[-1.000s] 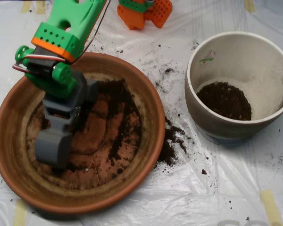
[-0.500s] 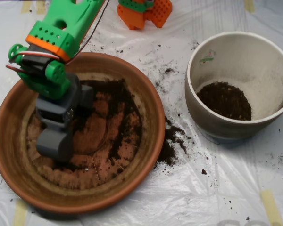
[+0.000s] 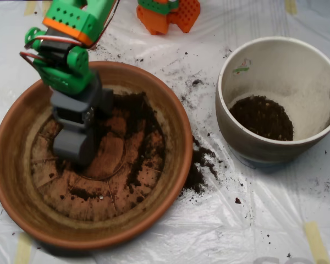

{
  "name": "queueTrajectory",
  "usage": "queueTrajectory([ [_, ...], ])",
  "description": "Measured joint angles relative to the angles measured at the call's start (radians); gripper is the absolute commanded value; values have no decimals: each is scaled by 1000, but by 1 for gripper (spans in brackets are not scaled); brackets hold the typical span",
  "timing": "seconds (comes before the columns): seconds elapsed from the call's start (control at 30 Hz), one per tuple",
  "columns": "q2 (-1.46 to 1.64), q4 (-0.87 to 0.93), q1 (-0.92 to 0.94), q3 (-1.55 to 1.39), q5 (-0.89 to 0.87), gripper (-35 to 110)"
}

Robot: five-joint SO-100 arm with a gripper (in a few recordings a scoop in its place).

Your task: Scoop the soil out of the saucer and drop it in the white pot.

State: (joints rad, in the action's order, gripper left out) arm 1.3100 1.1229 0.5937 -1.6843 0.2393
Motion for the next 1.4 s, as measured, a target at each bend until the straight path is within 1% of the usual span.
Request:
queueTrajectory([
  [0.1,140,-92,-14,-189,14,15],
  [0.2,213,-152,-31,-287,8,2],
  [0.33,250,-161,-48,-331,15,0],
  [0.47,265,-117,-67,-339,11,0],
  [0.57,333,-97,-94,-339,6,0],
  [0.63,388,-49,-115,-339,-15,-1],
  [0.73,449,25,-149,-273,-72,-1],
  [1.03,505,279,-288,115,-161,-1],
  [1.23,555,364,-468,267,-164,-1],
  [1.4,592,376,-646,285,-164,-1],
])
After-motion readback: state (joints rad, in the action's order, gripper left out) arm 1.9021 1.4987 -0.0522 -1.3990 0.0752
